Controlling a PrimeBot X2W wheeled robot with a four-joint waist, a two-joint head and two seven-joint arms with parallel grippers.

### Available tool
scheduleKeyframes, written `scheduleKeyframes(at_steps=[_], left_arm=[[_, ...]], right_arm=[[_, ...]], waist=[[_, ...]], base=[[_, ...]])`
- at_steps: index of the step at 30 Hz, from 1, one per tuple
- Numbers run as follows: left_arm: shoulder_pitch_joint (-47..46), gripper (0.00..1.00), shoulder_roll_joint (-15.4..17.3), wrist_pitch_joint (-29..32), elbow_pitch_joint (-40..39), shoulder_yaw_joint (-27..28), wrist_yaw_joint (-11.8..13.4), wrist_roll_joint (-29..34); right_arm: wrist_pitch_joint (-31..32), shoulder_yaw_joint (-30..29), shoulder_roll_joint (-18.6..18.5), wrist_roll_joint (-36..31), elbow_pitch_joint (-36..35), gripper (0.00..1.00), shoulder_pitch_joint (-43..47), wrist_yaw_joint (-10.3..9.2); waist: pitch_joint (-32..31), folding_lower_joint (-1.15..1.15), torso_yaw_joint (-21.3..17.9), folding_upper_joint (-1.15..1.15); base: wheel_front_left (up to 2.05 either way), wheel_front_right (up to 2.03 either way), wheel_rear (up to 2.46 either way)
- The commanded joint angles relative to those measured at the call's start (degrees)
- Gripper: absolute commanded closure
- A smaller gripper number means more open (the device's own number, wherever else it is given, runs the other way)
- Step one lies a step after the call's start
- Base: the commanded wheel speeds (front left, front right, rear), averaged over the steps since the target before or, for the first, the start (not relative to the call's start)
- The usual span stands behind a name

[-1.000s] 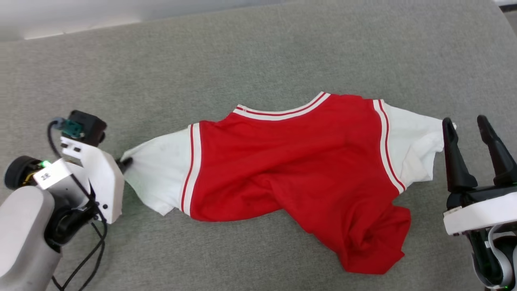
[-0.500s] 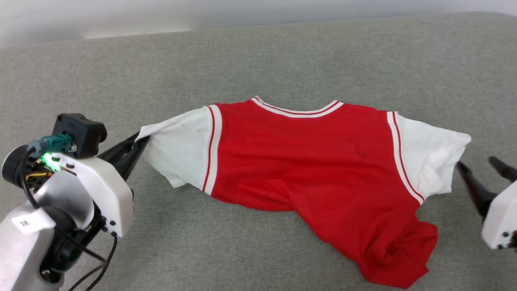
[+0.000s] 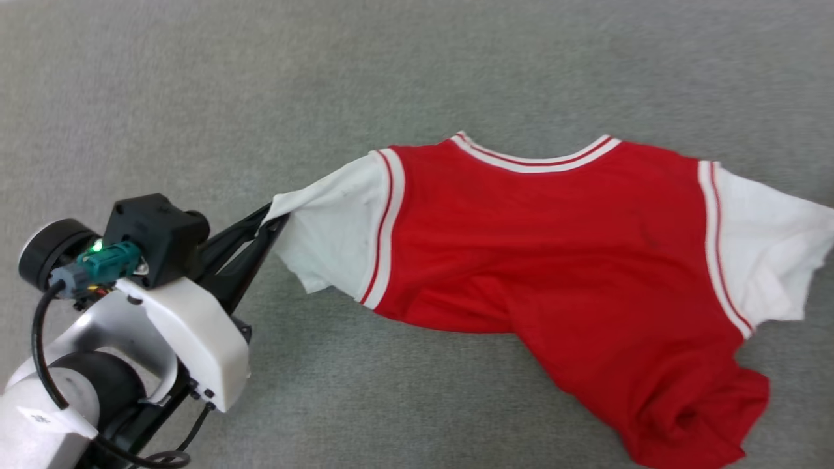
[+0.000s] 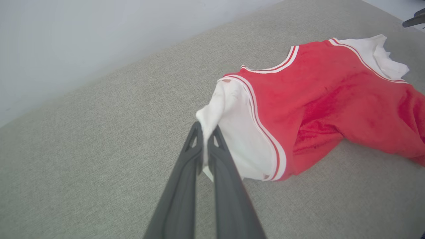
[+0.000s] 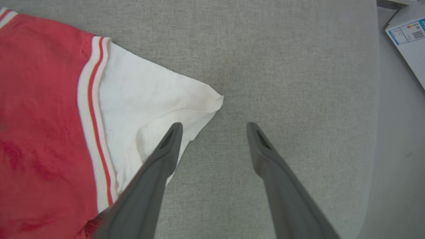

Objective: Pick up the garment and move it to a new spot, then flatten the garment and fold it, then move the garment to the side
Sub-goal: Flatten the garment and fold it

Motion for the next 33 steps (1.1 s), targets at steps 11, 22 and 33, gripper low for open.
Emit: scheduleKeyframes(at_steps=[11, 22, 33], left_arm=[[-4.3, 1.00, -3.8, -0.9, -1.9, -3.9, -0.9, 2.2], [-3.2, 1.00, -4.1, -1.9, 0.0, -4.1, -0.4, 2.0], [0.2, 1.00, -2.9, -6.7, 3.8, -0.4, 1.6, 1.8]], right_arm=[[2.4, -0.7, 0.7, -3.6, 11.9, 0.00, -2.0, -0.02], [1.8, 5.2, 0.5, 1.4, 15.0, 1.00, 2.4, 0.06], [-9.1, 5.6, -3.1, 3.8, 11.0, 1.00, -1.3, -0.02]], waist=[[4.9, 0.00, 5.3, 0.00], [4.3, 0.00, 5.5, 0.00], [-5.9, 0.00, 1.9, 0.00]], base=[[0.00, 0.00, 0.00], [0.00, 0.00, 0.00], [0.00, 0.00, 0.00]])
